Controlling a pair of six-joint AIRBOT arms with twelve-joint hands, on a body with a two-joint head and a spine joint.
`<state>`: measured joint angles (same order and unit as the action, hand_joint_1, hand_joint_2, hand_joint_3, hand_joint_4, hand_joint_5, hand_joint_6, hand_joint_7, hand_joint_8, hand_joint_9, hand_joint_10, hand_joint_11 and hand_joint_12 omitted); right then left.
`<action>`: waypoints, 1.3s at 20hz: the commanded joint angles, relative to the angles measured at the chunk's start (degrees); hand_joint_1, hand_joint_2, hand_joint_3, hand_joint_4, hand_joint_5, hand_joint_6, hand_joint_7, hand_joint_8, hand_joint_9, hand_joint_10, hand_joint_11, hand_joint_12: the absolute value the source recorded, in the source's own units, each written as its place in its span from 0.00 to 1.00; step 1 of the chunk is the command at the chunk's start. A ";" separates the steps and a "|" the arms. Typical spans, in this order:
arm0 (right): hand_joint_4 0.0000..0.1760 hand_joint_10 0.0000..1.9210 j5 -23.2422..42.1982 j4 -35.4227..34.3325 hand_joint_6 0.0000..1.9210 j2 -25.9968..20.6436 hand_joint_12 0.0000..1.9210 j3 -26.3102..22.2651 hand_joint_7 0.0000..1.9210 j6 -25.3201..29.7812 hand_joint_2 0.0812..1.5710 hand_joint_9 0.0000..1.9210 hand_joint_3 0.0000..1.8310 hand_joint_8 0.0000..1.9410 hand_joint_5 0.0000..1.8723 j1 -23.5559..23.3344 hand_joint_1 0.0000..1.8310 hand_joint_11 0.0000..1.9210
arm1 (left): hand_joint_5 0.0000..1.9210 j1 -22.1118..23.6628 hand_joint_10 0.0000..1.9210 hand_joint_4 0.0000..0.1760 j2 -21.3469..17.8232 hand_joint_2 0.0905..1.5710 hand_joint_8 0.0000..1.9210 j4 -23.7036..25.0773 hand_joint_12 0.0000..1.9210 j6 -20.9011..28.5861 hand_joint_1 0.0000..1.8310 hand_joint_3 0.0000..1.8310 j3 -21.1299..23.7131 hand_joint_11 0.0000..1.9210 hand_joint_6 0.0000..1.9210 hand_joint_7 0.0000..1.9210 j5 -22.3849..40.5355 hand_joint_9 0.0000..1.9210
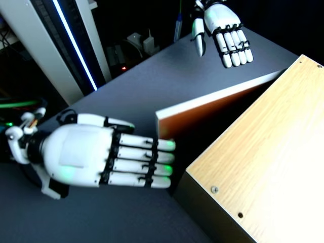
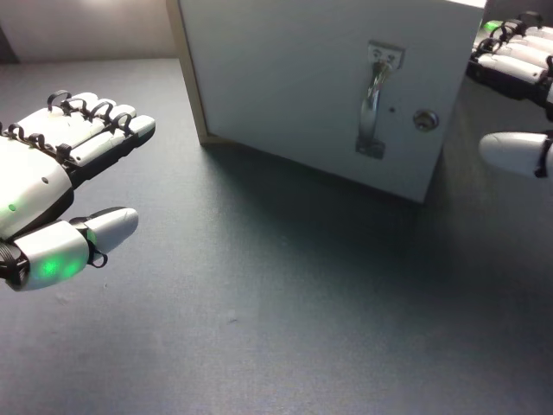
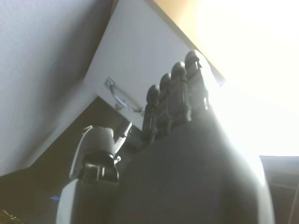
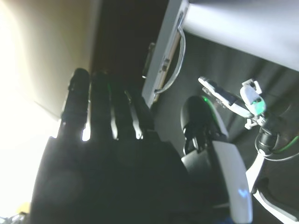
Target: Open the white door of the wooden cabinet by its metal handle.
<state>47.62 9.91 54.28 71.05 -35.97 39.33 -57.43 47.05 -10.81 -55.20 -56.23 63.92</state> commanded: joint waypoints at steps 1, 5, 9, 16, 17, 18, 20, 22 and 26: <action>0.00 0.00 7.80 -2.42 0.00 -1.06 0.00 -0.20 0.00 0.10 0.95 0.00 0.00 0.00 0.00 0.00 0.01 0.00 | 0.05 0.19 0.00 0.00 -0.01 0.98 0.00 -0.39 0.01 0.18 0.00 0.00 0.17 0.02 0.00 0.03 7.34 0.02; 0.00 0.00 9.66 -2.37 0.00 -2.58 0.00 -1.90 0.00 0.12 0.95 0.00 0.00 0.00 0.00 1.48 0.14 0.00 | 0.04 0.13 0.00 0.00 -0.03 0.98 0.00 -0.47 0.00 0.18 0.00 0.00 0.17 0.01 0.00 0.02 7.53 0.00; 0.00 0.00 11.31 -0.98 0.00 -3.27 0.00 -2.99 0.00 1.54 0.96 0.00 0.00 0.00 0.00 2.13 0.13 0.00 | 0.03 -0.59 0.00 0.00 -0.43 1.00 0.00 -1.36 0.00 0.18 0.00 0.01 0.44 0.01 0.00 0.00 9.21 0.00; 0.00 0.00 12.64 1.52 0.00 -3.45 0.00 -4.18 0.00 2.83 0.92 0.00 0.00 0.00 0.00 2.13 0.02 0.00 | 0.04 -0.86 0.00 0.00 -0.68 0.99 0.00 -1.56 0.01 0.17 0.00 0.00 0.64 0.01 0.00 0.01 9.81 0.00; 0.00 0.00 12.87 1.83 0.00 -3.45 0.00 -4.31 0.00 3.04 0.91 0.00 0.00 0.00 0.00 2.13 0.00 0.00 | 0.03 -0.88 0.00 0.00 -0.68 1.00 0.00 -1.61 0.00 0.17 0.00 0.00 0.64 0.01 0.00 0.01 9.85 0.00; 0.00 0.00 13.06 2.02 0.00 -3.45 0.00 -4.40 0.00 3.14 0.89 0.00 0.00 0.00 0.00 2.13 0.00 0.00 | 0.03 -0.92 0.00 0.00 -0.69 1.00 0.00 -1.71 0.00 0.17 0.00 0.01 0.64 0.01 0.00 0.00 9.95 0.00; 0.00 0.00 13.36 2.18 0.00 -3.43 0.00 -4.51 0.00 3.45 0.89 0.00 0.00 0.00 0.00 2.13 0.00 0.00 | 0.03 -0.98 0.00 0.00 -0.69 1.00 0.00 -1.88 0.01 0.17 0.00 0.02 0.64 0.02 0.00 0.00 10.17 0.00; 0.00 0.00 13.89 2.96 0.00 -3.32 0.00 -4.58 0.00 4.42 0.87 0.00 0.00 0.00 0.00 2.13 0.00 0.00 | 0.03 -0.97 0.00 0.00 -0.73 1.00 0.00 -1.92 0.01 0.17 0.00 0.03 0.63 0.01 0.00 0.00 10.29 0.00; 0.00 0.00 13.98 4.25 0.00 -3.09 0.00 -4.71 0.00 5.08 0.86 0.00 0.00 0.00 0.00 2.24 0.00 0.00 | 0.03 -0.98 0.00 0.00 -0.76 1.00 0.00 -2.10 0.00 0.17 0.00 0.05 0.65 0.01 0.00 0.00 10.37 0.00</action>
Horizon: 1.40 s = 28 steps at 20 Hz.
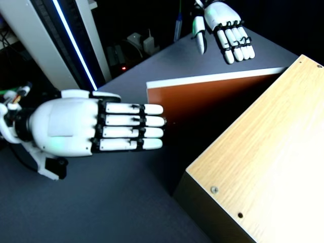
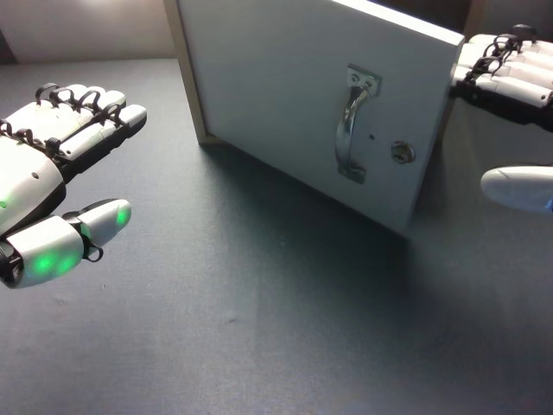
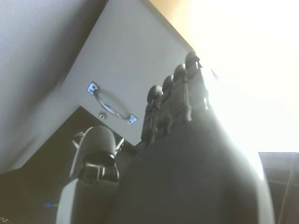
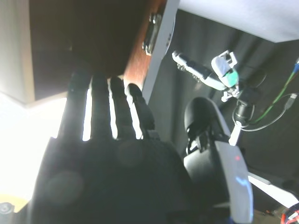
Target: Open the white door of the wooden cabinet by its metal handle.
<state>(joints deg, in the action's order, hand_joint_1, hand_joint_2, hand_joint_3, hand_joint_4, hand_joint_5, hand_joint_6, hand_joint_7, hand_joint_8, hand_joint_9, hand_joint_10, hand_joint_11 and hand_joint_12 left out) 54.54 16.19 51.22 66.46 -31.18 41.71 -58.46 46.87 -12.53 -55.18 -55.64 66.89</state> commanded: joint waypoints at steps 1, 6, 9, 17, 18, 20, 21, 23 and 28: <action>0.00 0.00 7.05 -1.67 0.00 -0.01 0.00 -0.12 0.00 0.78 0.87 0.00 0.00 0.00 0.00 0.00 0.00 0.00 | 0.02 0.04 0.00 0.00 -0.58 1.00 0.00 -0.45 0.00 0.15 0.00 0.05 0.06 0.01 0.00 0.00 7.42 0.00; 0.00 0.00 6.75 2.36 0.00 0.73 0.00 -0.29 0.00 3.44 0.91 0.00 0.00 0.00 0.00 0.03 0.00 0.00 | 0.03 -0.17 0.00 0.00 -0.71 1.00 0.00 -0.88 0.01 0.15 0.00 0.07 0.07 0.02 0.00 0.00 7.40 0.00; 0.00 0.00 6.29 4.37 0.00 1.10 0.00 -0.29 0.00 4.54 0.91 0.00 0.00 0.00 0.00 0.03 0.00 0.00 | 0.02 -0.17 0.00 0.00 -0.89 1.00 0.00 -1.02 0.00 0.13 0.00 0.06 0.00 0.00 0.00 0.00 7.48 0.00; 0.00 0.00 6.54 7.58 0.01 2.28 0.00 -1.00 0.00 5.75 0.93 0.00 0.00 0.00 0.03 -0.60 0.04 0.00 | 0.02 -0.52 0.00 0.00 -1.10 1.00 0.00 -1.71 0.00 -0.05 0.00 0.07 -0.07 0.01 0.00 0.00 7.31 0.00; 0.00 0.00 6.53 8.29 0.01 2.61 0.00 -1.00 0.00 6.02 0.92 0.00 0.00 0.00 0.03 -0.87 0.04 0.00 | 0.02 -0.53 0.00 0.00 -1.16 1.00 0.00 -1.71 0.01 -0.05 0.00 0.07 -0.08 0.01 0.00 0.00 7.35 0.00; 0.00 0.00 6.51 9.33 0.00 3.21 0.00 -1.00 0.00 6.38 0.92 0.00 0.00 0.00 0.03 -1.00 0.06 0.00 | 0.03 -0.59 0.00 0.00 -1.22 1.00 0.00 -1.74 0.01 -0.05 0.00 0.07 -0.05 0.02 0.00 0.02 7.42 0.01; 0.00 0.00 6.50 9.70 0.00 3.42 0.00 -1.00 0.01 6.52 0.92 0.00 0.00 0.00 0.03 -1.00 0.09 0.00 | 0.03 -0.60 0.00 0.00 -1.22 1.00 0.00 -1.74 0.01 -0.05 0.00 0.05 -0.03 0.02 0.00 0.02 7.43 0.01; 0.00 0.00 6.49 10.66 0.00 4.05 0.00 -1.00 0.00 6.75 0.92 0.00 0.00 0.00 0.02 -1.42 0.06 0.00 | 0.03 -0.71 0.00 0.00 -1.22 1.00 0.00 -1.86 0.01 -0.05 0.00 0.05 0.00 0.01 0.00 0.01 7.40 0.00; 0.00 0.00 6.48 12.22 0.00 5.73 0.00 -0.85 0.00 7.26 0.93 0.00 0.00 0.00 0.00 -2.48 0.00 0.00 | 0.03 -0.94 0.00 0.00 -1.26 1.00 0.00 -2.09 0.01 -0.05 0.00 0.06 0.00 0.01 0.00 0.01 7.44 0.00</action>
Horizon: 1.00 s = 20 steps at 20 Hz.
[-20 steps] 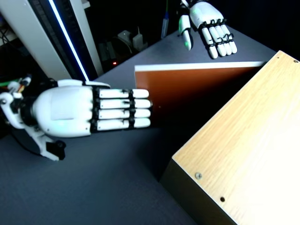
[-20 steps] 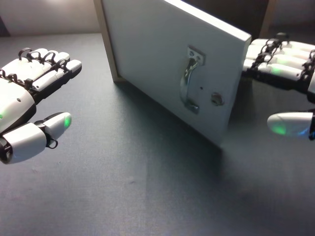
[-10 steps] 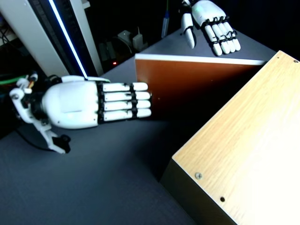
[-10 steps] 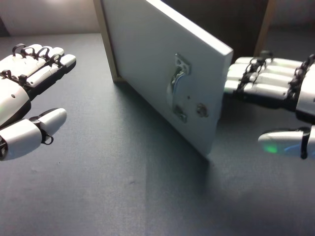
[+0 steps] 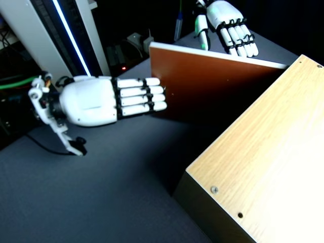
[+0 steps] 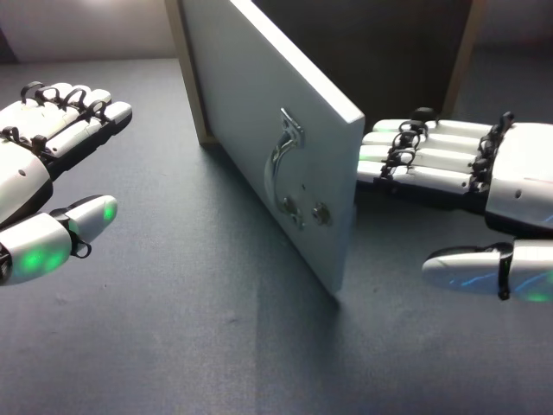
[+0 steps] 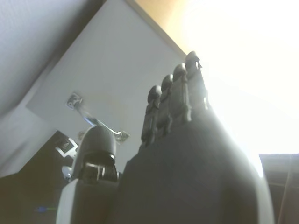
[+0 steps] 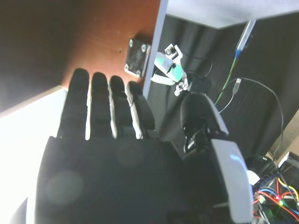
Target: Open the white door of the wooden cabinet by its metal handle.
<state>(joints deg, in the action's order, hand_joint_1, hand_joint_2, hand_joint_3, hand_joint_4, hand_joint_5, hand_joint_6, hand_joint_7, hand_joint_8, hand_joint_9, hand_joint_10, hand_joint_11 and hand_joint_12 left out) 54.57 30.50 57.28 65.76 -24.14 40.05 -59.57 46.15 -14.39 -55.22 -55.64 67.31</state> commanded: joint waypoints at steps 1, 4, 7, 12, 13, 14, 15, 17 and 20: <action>0.00 0.00 6.27 -1.70 0.00 0.18 0.00 -0.02 0.00 0.23 0.93 0.00 0.00 0.00 0.01 -1.15 0.00 0.00 | 0.03 0.02 0.00 0.00 -0.63 1.00 0.00 -0.34 0.01 0.00 0.00 0.06 0.03 0.01 0.00 0.00 7.02 0.00; 0.00 0.00 5.79 -0.81 0.00 1.23 0.00 0.30 0.00 0.23 0.93 0.00 0.00 0.00 0.00 -1.83 0.03 0.00 | 0.03 -0.25 0.00 0.00 -0.71 1.00 0.00 -0.40 0.02 0.01 0.00 0.03 0.11 0.01 0.00 0.01 7.07 0.00; 0.00 0.00 5.50 -0.63 0.00 2.45 0.00 0.77 0.00 0.24 0.92 0.00 0.00 0.00 0.00 -2.01 0.06 0.00 | 0.02 -0.31 0.00 0.00 -0.71 1.00 0.00 -0.46 0.02 0.01 0.00 0.02 0.12 0.00 0.00 0.00 7.08 0.00; 0.00 0.00 5.21 0.04 0.00 4.33 0.00 1.46 0.00 0.24 0.91 0.00 0.00 0.00 0.00 -2.72 0.04 0.00 | 0.02 -0.76 0.00 0.00 -0.89 0.95 0.00 -0.82 0.01 0.01 0.00 0.00 0.14 0.00 0.00 0.00 7.24 0.00; 0.00 0.00 5.10 0.34 0.00 4.93 0.00 1.68 0.00 0.24 0.92 0.00 0.00 0.00 0.00 -3.10 0.05 0.00 | 0.02 -0.91 0.00 0.00 -0.94 0.92 0.00 -0.99 0.00 0.01 0.00 0.00 0.14 0.00 0.00 0.00 7.26 0.00; 0.00 0.00 5.03 0.51 0.00 5.26 0.00 1.80 0.00 0.24 0.92 0.00 0.00 0.00 0.00 -3.27 0.05 0.00 | 0.02 -0.99 0.00 0.00 -0.97 0.89 0.00 -1.09 0.00 0.01 0.00 0.00 0.14 0.00 0.00 0.00 7.28 0.00; 0.00 0.00 4.90 0.73 0.00 5.79 0.00 1.96 0.00 0.24 0.92 0.00 0.00 0.00 0.00 -3.57 0.09 0.00 | 0.03 -1.10 0.00 0.00 -1.00 0.84 0.00 -1.20 0.00 0.01 0.00 0.00 0.14 0.00 0.00 0.01 7.39 0.00; 0.00 0.00 4.82 0.99 0.01 6.79 0.00 2.27 0.01 0.24 0.92 0.00 0.00 0.00 0.03 -4.17 0.13 0.00 | 0.03 -1.29 0.00 0.00 -1.08 0.92 0.00 -1.43 0.01 0.01 0.00 0.00 0.19 0.02 0.00 0.01 7.58 0.00; 0.00 0.00 4.68 1.87 0.00 8.34 0.00 2.66 0.00 0.24 0.91 0.00 0.00 0.00 0.01 -5.25 0.13 0.00 | 0.06 -1.53 0.01 0.00 -1.13 0.93 0.01 -1.76 0.26 0.01 0.00 0.00 0.22 0.00 0.01 0.04 7.85 0.04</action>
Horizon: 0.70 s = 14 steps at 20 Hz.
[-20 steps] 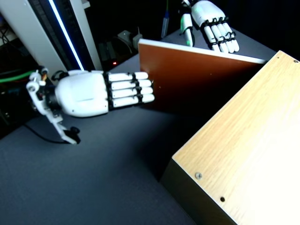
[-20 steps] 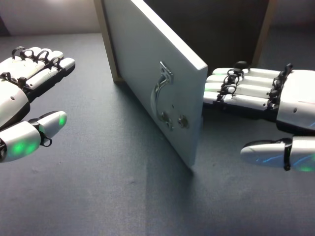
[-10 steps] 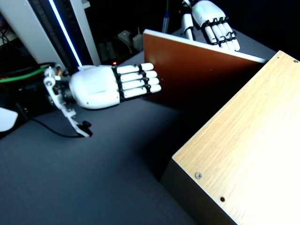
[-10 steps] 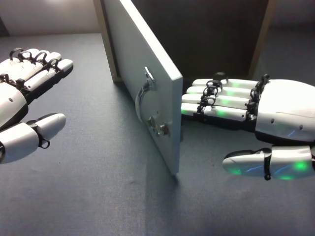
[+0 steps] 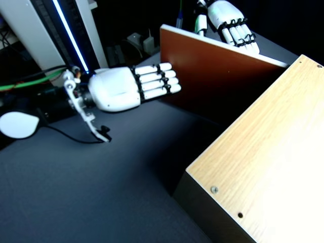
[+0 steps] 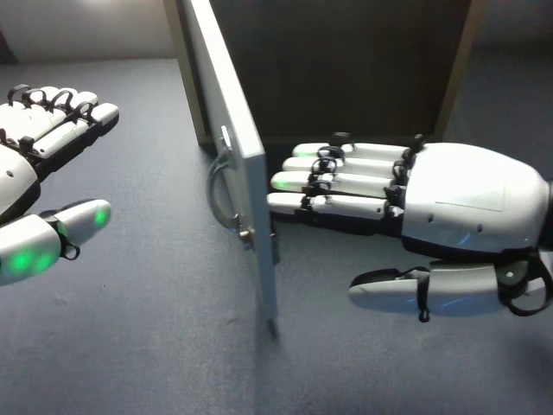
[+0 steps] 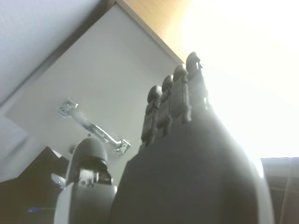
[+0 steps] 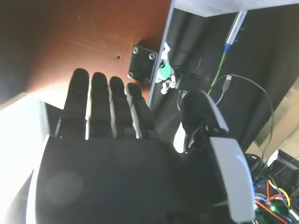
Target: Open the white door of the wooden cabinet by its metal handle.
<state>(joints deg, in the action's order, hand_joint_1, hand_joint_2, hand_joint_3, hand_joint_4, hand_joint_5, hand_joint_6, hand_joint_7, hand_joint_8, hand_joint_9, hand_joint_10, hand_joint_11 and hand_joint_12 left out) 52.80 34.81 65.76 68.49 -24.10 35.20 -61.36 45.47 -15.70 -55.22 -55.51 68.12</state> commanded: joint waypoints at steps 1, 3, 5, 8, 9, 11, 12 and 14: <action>0.00 0.00 6.34 -1.94 0.00 0.44 0.00 0.01 0.00 0.19 0.92 0.00 0.00 0.00 0.00 -0.93 0.11 0.00 | 0.05 0.26 0.00 0.00 -0.45 0.95 0.00 -0.45 0.24 0.01 0.00 0.00 0.09 0.00 0.00 0.03 7.04 0.03; 0.00 0.00 6.05 -1.48 0.00 1.28 0.00 0.13 0.00 0.19 0.92 0.00 0.00 0.00 0.00 -1.48 0.08 0.00 | 0.07 0.27 0.01 0.00 -0.40 1.00 0.01 -0.49 0.27 0.01 0.00 0.03 0.11 0.00 0.00 0.04 7.03 0.03; 0.00 0.00 5.85 -1.32 0.00 2.06 0.00 0.37 0.00 0.19 0.92 0.00 0.00 0.00 0.00 -1.83 0.10 0.00 | 0.05 0.29 0.01 0.00 -0.33 0.94 0.01 -0.52 0.20 0.01 0.00 0.01 0.10 0.00 0.00 0.02 7.04 0.01; 0.00 0.00 5.63 -1.02 0.00 3.69 0.00 0.84 0.02 0.19 0.92 0.00 0.00 0.00 0.02 -2.78 0.08 0.00 | 0.04 0.30 0.00 0.00 -0.34 0.95 0.00 -0.62 0.29 0.01 0.00 0.01 0.08 0.00 0.01 0.03 7.10 0.02; 0.00 0.00 5.59 -0.99 0.00 4.56 0.00 1.12 0.02 0.19 0.92 0.00 0.00 0.00 0.02 -3.18 0.07 0.00 | 0.01 0.31 0.00 0.00 -0.31 0.98 0.00 -0.72 0.06 0.01 0.00 0.08 0.09 0.00 0.00 0.01 7.22 0.00; 0.00 0.00 5.59 -1.00 0.00 5.69 0.00 1.46 0.00 0.19 0.94 0.00 0.00 0.00 0.02 -3.72 0.06 0.00 | 0.00 0.32 0.00 0.00 -0.28 1.00 0.00 -0.77 0.15 0.01 0.35 0.30 0.10 0.00 0.00 0.01 7.32 0.01; 0.00 0.00 5.59 -1.04 0.00 6.20 0.00 1.63 0.01 0.19 0.94 0.00 0.00 0.00 0.02 -3.92 0.06 0.00 | 0.00 0.32 0.00 0.00 -0.27 1.00 0.00 -0.78 0.03 0.01 0.24 0.27 0.10 0.00 0.00 0.01 7.33 0.00; 0.00 0.00 5.19 -1.08 0.00 7.46 0.01 1.92 0.01 0.19 0.93 0.00 0.00 0.00 0.03 -4.35 0.16 0.02 | 0.03 0.31 0.00 0.00 -0.27 0.91 0.00 -0.80 0.05 0.01 0.02 0.23 0.09 0.00 0.00 0.01 7.32 0.00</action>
<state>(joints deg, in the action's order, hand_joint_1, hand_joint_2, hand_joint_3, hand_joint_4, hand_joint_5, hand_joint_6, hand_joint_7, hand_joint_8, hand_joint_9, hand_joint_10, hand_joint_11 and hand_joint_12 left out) 51.51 36.16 73.41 70.50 -24.12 31.64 -61.43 45.47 -16.14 -55.31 -55.44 68.51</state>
